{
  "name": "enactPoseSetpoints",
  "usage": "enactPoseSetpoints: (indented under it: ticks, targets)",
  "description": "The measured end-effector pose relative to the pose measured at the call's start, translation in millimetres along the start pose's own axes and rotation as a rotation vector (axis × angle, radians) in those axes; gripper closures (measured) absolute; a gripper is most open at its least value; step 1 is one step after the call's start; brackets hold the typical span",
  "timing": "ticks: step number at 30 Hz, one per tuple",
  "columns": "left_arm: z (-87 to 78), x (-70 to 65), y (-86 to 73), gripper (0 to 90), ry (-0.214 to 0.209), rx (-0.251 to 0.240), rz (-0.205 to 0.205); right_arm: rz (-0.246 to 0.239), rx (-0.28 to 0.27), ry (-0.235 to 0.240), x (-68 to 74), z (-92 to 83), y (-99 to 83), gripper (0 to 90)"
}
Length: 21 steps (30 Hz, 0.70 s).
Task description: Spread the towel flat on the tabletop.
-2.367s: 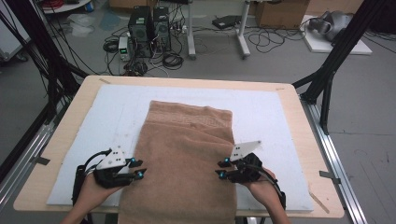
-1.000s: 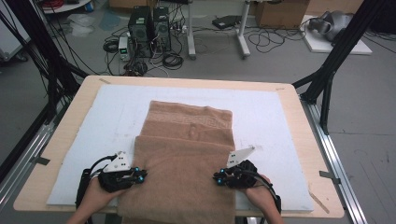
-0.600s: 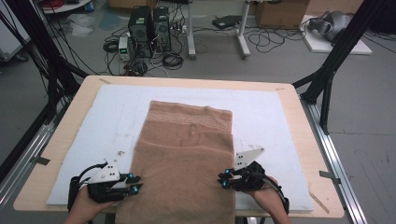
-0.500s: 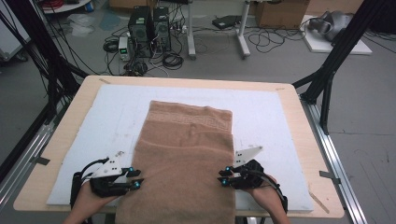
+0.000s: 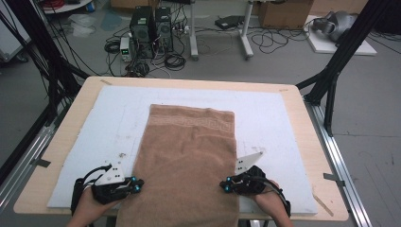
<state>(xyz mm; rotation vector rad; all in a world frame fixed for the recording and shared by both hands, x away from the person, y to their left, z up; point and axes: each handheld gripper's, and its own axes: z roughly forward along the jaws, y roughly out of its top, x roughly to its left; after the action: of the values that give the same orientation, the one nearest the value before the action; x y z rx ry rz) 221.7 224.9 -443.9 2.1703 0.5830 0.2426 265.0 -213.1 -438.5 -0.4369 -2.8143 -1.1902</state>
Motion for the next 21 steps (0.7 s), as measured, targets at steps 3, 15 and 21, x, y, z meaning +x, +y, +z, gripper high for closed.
enactPoseSetpoints:
  ticks: [3, 15, 21]
  targets:
    - [-5.6, -12.1, -1.8, 85.6, -0.036, -0.006, 0.013, -0.023, 0.003, 0.033, 9.6, -6.2, -0.7, 86.2]
    - [12.4, 9.7, 5.1, 72.0, 0.019, 0.002, -0.022, 0.046, -0.014, -0.054, -6.3, -6.0, -9.6, 78.8]
    - [8.7, 10.9, 6.1, 65.9, 0.013, 0.003, -0.039, 0.066, -0.044, -0.035, -5.3, -9.2, -12.1, 71.8]
